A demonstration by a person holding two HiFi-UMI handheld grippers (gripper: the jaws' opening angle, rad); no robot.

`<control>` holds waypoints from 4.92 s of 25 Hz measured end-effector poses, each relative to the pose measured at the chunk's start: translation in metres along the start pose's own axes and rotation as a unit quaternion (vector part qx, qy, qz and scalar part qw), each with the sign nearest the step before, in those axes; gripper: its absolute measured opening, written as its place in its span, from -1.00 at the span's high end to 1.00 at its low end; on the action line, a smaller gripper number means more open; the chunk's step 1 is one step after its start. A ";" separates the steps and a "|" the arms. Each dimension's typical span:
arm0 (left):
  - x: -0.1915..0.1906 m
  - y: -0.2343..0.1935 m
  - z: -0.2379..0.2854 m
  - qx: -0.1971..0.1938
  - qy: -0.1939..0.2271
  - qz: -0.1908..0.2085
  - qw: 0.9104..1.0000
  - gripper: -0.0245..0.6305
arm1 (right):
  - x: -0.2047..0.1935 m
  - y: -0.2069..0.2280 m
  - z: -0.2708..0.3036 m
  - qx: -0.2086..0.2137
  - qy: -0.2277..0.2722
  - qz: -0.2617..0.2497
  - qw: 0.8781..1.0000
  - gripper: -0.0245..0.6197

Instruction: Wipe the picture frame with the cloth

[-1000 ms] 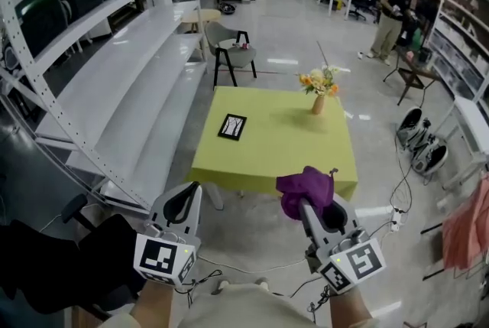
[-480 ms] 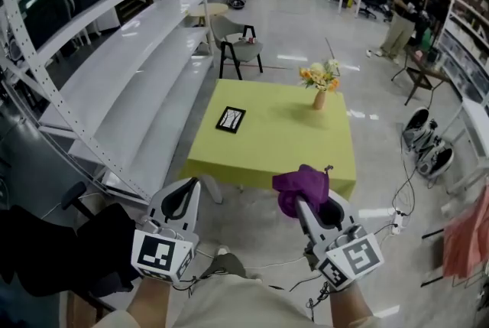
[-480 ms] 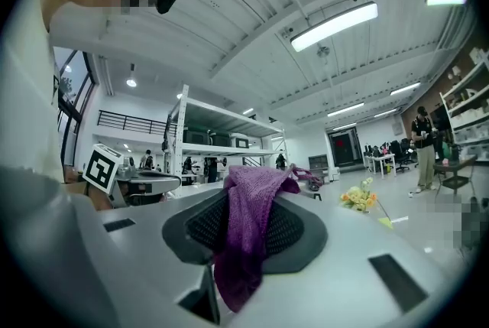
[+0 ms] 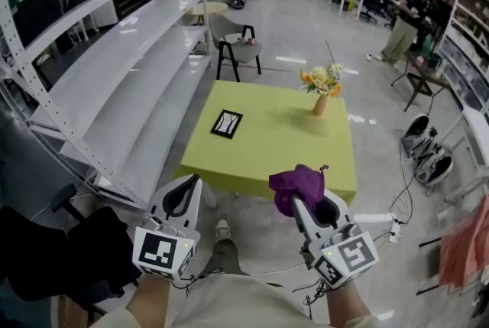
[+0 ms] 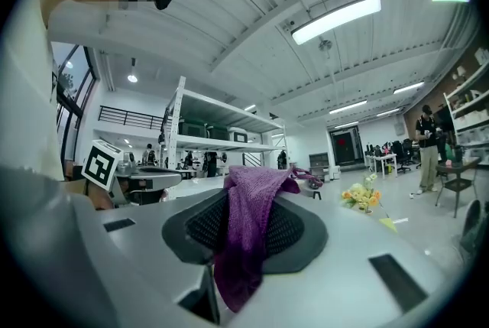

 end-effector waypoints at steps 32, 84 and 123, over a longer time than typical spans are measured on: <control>-0.103 -0.216 0.318 -0.085 -0.081 -0.035 0.992 0.90 | -0.022 0.160 0.356 -0.049 -0.097 0.035 0.994 0.57; -0.406 -0.159 0.474 -0.160 -0.395 -0.113 0.897 0.90 | -0.316 0.296 0.560 0.028 -0.348 0.100 0.932 0.55; -0.410 -0.158 0.453 -0.156 -0.395 -0.148 0.893 0.90 | -0.331 0.282 0.511 0.046 -0.434 0.071 0.897 0.57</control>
Point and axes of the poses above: the fingertips, and each gripper's own axes: z forward along the fingers, y to its right, x out of its top, the point moved 9 cm from there along -z, backward along the fingers, and after that the axes turned 9 degrees about x, right-handed, at the moved point
